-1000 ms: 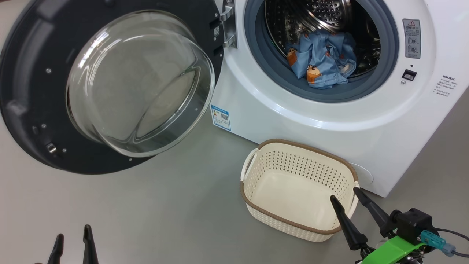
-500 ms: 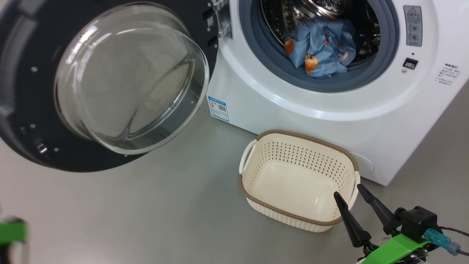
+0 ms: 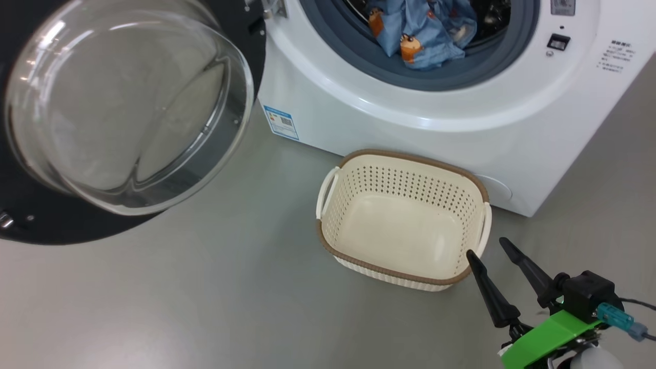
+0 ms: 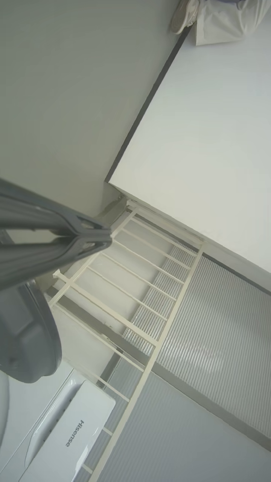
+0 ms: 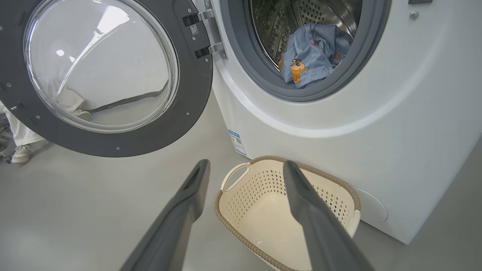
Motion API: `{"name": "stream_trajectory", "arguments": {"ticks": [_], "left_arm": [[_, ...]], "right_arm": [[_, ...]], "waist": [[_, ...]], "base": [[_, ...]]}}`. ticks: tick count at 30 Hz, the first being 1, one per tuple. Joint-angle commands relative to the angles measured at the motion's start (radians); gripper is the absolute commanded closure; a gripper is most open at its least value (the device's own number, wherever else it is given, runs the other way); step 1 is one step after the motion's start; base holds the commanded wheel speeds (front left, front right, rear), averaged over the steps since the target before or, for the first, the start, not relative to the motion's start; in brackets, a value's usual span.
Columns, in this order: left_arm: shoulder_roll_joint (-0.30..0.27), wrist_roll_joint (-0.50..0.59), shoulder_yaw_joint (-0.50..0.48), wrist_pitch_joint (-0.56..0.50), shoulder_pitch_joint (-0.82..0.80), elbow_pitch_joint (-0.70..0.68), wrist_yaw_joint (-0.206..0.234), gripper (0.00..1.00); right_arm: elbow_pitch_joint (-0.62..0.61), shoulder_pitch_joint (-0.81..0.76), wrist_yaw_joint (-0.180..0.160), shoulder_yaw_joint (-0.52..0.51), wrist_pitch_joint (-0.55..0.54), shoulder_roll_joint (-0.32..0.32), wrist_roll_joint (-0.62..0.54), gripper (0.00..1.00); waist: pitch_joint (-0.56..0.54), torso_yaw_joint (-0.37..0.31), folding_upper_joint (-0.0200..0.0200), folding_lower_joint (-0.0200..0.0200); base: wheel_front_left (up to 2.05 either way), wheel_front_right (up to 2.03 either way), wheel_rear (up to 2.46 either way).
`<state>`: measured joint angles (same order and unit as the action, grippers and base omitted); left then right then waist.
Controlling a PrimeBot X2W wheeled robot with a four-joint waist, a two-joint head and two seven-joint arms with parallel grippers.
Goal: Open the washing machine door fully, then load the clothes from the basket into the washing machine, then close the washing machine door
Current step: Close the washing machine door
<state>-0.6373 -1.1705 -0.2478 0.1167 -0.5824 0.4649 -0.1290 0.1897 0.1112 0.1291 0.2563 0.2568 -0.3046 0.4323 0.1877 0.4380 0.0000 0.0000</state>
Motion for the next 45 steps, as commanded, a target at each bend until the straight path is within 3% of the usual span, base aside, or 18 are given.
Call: {"name": "stream_trajectory", "arguments": {"ticks": [1, 4, 12, 16, 45], "left_arm": [[-0.104, -0.049, -0.016, -0.051, -0.080, 0.050, -0.002, 1.00], [-0.126, -0.089, 0.003, -0.111, -0.126, 0.116, -0.002, 1.00], [-0.194, -0.178, 0.105, -0.397, -0.238, 0.302, -0.002, 1.00], [-0.205, -0.199, 0.129, -0.471, -0.275, 0.355, -0.002, 1.00], [-0.184, -0.287, 0.232, -0.723, -0.254, 0.337, -0.002, 1.00]], "right_arm": [[-0.027, 0.037, 0.002, 0.029, 0.005, -0.015, -0.013, 0.00], [-0.028, 0.044, 0.002, 0.032, 0.005, -0.019, -0.015, 0.00], [-0.029, 0.073, 0.002, 0.056, 0.005, -0.036, -0.022, 0.00], [-0.032, 0.083, 0.002, 0.062, 0.005, -0.043, -0.025, 0.00], [-0.028, 0.092, 0.002, 0.063, 0.005, -0.049, -0.032, 0.00]], "waist": [[0.034, -0.026, 0.0000, 0.0000], [0.048, -0.030, 0.0000, 0.0000], [0.097, -0.047, 0.0000, 0.0000], [0.116, -0.050, 0.0000, 0.0000], [0.111, -0.061, 0.0000, 0.0000]], "base": [[0.00, 0.00, 0.00], [0.00, 0.00, 0.00], [0.00, 0.00, 0.00], [0.00, 0.00, 0.00], [0.00, 0.00, 0.00]]}}
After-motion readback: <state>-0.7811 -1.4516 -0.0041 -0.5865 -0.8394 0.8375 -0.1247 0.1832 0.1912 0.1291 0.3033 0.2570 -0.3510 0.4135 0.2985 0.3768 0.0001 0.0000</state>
